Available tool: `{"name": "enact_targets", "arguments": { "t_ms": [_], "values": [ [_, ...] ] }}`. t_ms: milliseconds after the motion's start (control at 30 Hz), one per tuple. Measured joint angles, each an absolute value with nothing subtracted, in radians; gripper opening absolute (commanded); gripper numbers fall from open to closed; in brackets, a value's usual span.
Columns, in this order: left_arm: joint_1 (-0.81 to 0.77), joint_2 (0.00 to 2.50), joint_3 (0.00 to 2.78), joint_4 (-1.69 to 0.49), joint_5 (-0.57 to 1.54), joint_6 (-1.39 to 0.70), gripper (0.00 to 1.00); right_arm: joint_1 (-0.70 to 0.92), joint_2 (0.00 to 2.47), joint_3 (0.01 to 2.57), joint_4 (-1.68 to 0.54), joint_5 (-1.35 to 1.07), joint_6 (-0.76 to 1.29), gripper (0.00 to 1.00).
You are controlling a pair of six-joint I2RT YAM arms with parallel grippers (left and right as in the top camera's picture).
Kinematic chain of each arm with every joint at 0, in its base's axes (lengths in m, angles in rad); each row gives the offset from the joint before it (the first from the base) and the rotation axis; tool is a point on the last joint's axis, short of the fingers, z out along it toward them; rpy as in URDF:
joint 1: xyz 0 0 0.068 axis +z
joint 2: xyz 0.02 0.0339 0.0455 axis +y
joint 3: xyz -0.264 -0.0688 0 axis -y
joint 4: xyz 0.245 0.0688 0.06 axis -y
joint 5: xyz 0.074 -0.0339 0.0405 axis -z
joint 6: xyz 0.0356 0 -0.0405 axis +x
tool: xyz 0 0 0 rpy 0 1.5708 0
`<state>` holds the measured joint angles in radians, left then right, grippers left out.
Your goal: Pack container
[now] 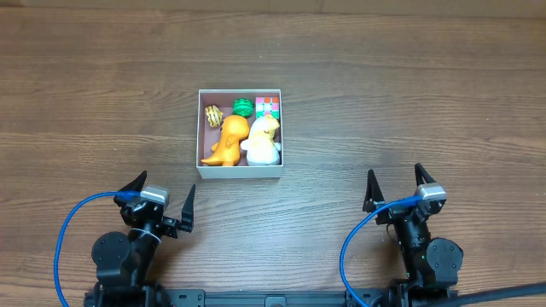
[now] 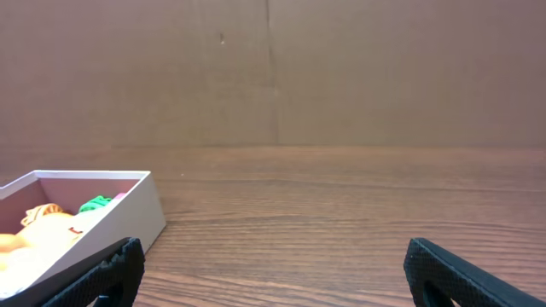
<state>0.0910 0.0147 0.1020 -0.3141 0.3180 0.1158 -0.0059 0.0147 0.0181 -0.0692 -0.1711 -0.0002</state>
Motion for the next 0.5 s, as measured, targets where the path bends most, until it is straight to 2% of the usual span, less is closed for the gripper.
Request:
{"name": "enact_targets", "arguments": {
  "t_ms": [500],
  "values": [
    [0.091,0.015,0.102,-0.314,0.318,0.116,1.0,-0.006,0.015,0.018,-0.069,-0.184,0.0,1.0]
  ]
}}
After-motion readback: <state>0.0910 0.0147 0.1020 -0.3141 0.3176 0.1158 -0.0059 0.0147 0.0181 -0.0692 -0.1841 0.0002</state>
